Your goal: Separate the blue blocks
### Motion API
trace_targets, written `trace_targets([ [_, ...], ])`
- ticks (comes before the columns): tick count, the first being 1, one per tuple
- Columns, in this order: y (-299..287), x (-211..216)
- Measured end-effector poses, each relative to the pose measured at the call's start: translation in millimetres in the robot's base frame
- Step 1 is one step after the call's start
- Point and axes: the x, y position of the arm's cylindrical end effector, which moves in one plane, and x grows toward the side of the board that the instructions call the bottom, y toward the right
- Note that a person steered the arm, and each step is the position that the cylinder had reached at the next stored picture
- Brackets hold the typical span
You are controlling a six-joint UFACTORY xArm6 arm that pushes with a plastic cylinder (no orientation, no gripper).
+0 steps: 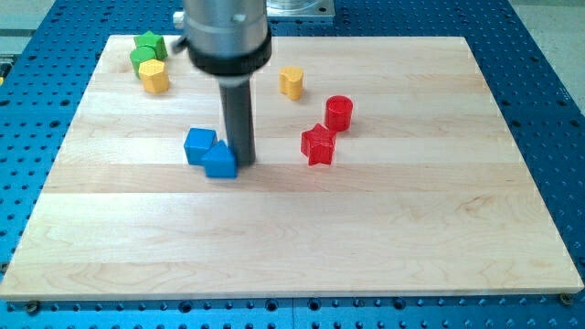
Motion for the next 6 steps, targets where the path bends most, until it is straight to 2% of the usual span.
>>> trace_targets([
  [1,8.3,41.7],
  [2,42.7,-15.5],
  [3,35.0,-69.7],
  [4,-4.0,-107.0],
  [5,-33.2,-100.2],
  [6,-33.4,-66.0],
])
